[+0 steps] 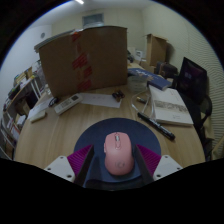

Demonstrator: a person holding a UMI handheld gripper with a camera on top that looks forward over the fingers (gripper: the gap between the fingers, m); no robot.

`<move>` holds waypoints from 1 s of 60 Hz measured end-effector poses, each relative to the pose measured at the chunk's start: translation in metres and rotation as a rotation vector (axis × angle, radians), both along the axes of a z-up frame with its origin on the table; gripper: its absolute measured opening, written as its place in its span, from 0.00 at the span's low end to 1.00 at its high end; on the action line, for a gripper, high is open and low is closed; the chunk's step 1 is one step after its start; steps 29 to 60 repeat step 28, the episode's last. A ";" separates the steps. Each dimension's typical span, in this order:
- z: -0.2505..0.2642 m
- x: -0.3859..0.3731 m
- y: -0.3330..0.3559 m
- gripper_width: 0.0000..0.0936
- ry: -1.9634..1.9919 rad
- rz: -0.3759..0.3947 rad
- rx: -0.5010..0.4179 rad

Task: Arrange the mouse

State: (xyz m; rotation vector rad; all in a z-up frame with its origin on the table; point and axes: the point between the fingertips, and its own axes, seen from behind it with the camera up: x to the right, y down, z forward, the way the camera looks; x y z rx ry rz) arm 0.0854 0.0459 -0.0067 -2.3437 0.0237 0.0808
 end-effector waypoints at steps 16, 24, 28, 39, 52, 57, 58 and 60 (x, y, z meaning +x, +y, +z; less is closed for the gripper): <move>0.074 -0.019 -0.095 0.89 0.001 -0.131 -0.001; 0.103 -0.035 -0.151 0.89 0.018 -0.183 -0.014; 0.115 -0.039 -0.171 0.90 0.018 -0.195 -0.019; 0.115 -0.039 -0.171 0.90 0.018 -0.195 -0.019; 0.115 -0.039 -0.171 0.90 0.018 -0.195 -0.019; 0.115 -0.039 -0.171 0.90 0.018 -0.195 -0.019; 0.115 -0.039 -0.171 0.90 0.018 -0.195 -0.019; 0.115 -0.039 -0.171 0.90 0.018 -0.195 -0.019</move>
